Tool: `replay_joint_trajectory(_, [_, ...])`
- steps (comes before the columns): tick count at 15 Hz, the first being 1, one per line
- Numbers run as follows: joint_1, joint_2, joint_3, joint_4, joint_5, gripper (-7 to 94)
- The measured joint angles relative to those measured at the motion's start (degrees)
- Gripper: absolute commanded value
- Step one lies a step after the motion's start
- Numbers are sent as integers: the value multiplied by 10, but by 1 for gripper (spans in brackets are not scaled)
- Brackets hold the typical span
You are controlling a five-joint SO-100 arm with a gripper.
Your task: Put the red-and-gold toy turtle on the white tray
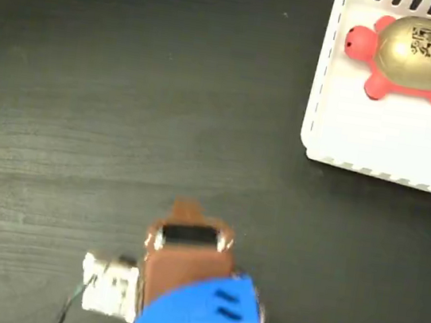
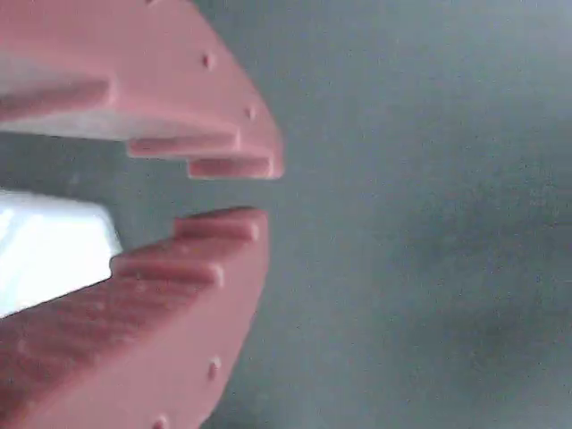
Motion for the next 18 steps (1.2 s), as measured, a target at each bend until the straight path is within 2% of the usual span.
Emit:
replay_joint_trajectory(5, [26,37,18,18,-4,0])
replay_joint_trajectory(18, [18,52,18,18,-11,0])
